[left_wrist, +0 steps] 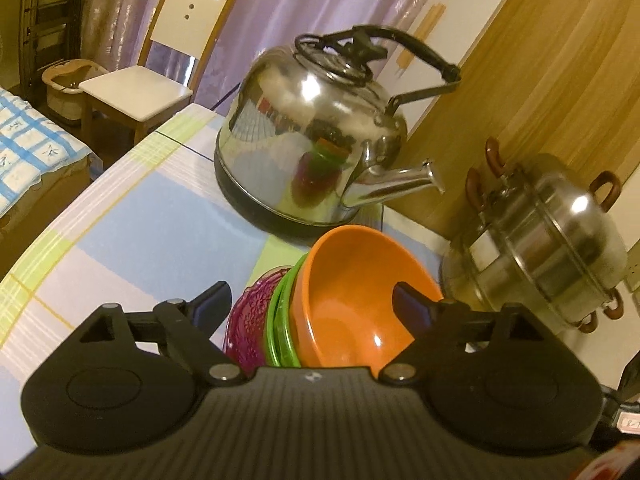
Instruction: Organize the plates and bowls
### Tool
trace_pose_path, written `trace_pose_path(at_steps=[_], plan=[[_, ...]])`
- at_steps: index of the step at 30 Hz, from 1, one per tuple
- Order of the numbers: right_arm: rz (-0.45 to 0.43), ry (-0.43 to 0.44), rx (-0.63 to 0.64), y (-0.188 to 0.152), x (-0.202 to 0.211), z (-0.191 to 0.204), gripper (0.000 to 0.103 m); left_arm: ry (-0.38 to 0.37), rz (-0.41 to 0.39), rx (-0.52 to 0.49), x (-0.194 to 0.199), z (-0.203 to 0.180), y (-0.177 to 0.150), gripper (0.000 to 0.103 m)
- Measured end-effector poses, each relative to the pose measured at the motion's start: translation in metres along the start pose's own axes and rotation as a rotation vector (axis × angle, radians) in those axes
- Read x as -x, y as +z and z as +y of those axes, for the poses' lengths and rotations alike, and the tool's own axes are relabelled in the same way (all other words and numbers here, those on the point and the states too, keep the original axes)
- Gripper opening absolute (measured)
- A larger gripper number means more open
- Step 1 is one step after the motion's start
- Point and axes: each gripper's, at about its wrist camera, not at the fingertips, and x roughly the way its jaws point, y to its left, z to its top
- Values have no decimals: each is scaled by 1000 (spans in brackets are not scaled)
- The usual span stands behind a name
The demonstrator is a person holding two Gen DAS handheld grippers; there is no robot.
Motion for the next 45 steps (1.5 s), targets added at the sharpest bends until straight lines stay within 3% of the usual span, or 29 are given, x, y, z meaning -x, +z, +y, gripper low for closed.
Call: trace_pose_path(at_steps=[8, 13, 21, 25, 30, 33, 45], plan=[[-47, 7, 17, -22, 44, -3, 77, 33, -89, -41, 52, -3, -21, 96], [-63, -20, 0, -47, 75, -11, 78, 83, -97, -98, 80, -5, -51, 101], [-131, -104, 155, -94, 119, 3, 78, 130, -99, -152, 136, 2, -99, 101], [-171, -111, 240, -126, 145, 12, 78, 132, -78, -166, 161, 5, -125, 101], [-183, -104, 213, -167, 175, 13, 78, 161, -37, -224, 192, 5, -163, 101], [-181, -116, 195, -191, 191, 14, 78, 138, 2, -233, 210, 7, -180, 101], [-137, -193, 228, -260, 250, 28, 78, 125, 40, -259, 275, -5, -212, 101]])
